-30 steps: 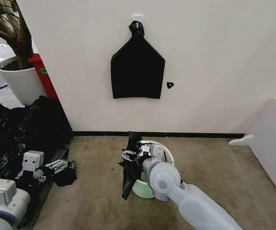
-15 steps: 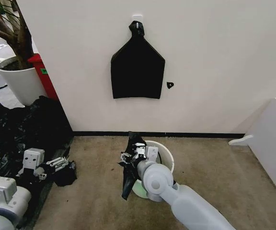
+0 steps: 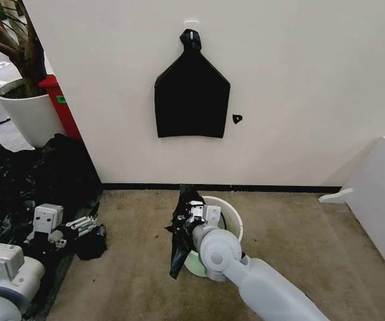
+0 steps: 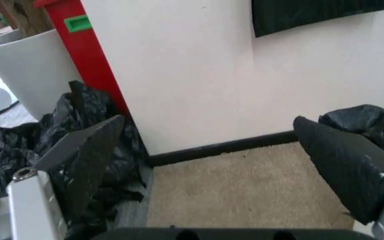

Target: Place the garbage bag over the trash bin.

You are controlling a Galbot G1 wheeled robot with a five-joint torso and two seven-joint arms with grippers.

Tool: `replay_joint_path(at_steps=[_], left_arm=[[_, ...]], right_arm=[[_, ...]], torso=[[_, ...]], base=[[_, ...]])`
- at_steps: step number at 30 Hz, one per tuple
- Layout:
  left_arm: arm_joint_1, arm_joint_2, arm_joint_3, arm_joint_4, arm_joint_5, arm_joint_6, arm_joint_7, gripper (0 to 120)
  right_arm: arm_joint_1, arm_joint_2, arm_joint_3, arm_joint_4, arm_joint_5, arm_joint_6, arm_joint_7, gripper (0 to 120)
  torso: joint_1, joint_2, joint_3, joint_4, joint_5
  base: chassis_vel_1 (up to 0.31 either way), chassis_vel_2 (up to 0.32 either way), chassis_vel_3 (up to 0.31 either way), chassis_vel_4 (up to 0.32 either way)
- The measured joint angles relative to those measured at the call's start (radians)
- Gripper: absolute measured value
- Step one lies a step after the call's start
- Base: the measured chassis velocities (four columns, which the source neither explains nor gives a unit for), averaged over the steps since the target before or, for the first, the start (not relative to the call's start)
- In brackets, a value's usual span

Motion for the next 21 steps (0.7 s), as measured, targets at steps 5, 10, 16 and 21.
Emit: replay_joint_path(at_steps=[5, 10, 16, 21], left_arm=[[-0.001, -0.001, 0.000, 0.002, -0.002, -0.001, -0.002, 100], [0.001, -0.005, 0.002, 0.002, -0.001, -0.001, 0.002, 100], [0.002, -0.008, 0.008, 0.002, 0.003, -0.001, 0.009, 100], [-0.012, -0.008, 0.031, 0.005, 0.013, -0.001, 0.013, 100]], right_arm=[[0.006, -0.006, -0.003, 0.019, 0.008, 0.009, 0.021, 0], [0.008, -0.027, -0.004, 0.056, 0.022, 0.010, 0.032, 0], [0.001, -0.053, 0.006, 0.073, 0.024, 0.010, 0.031, 0], [-0.017, -0.070, 0.016, 0.085, 0.025, 0.009, 0.029, 0]], torso=[[0.000, 0.000, 0.000, 0.0001, 0.0000], [0.000, 0.000, 0.000, 0.0000, 0.0000], [0.000, 0.000, 0.000, 0.0001, 0.0000], [0.000, 0.000, 0.000, 0.0001, 0.0000]], base=[[0.000, 0.000, 0.000, 0.000], [0.000, 0.000, 0.000, 0.000], [0.000, 0.000, 0.000, 0.000], [0.000, 0.000, 0.000, 0.000]])
